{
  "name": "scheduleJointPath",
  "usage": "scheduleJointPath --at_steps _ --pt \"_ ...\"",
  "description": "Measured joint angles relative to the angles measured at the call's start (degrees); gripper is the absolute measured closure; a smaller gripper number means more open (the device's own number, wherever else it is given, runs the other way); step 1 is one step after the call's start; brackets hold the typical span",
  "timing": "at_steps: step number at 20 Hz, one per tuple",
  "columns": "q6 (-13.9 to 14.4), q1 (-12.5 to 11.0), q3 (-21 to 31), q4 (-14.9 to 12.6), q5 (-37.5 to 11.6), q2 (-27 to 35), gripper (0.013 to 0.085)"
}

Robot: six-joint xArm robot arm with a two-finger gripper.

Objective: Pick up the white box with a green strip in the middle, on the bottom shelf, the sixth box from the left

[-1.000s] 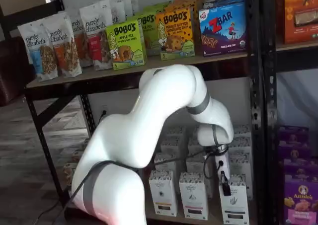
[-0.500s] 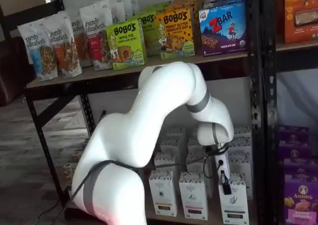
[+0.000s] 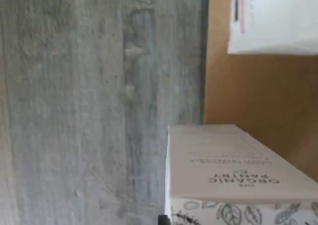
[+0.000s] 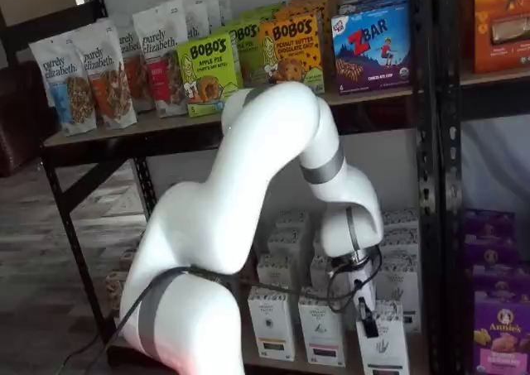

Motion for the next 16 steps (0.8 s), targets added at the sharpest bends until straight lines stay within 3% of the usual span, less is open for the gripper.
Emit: scheduleJointPath --at_steps 3,6,9,13,16 --pt "4.5 -0.4 6.3 -4.8 -3.3 -3.4 0.0450" --pt "6.6 -0.7 13.2 -6.9 -7.1 -7.8 0.0450" --pt "6.7 -0.9 18.6 -7.0 -9.0 -11.7 0.0450" --pt "8.9 -1.1 25.8 -9.3 -10.5 -17.9 0.0450" --pt "7.6 -0.6 33.0 -7.4 -10.8 -25.0 0.0450"
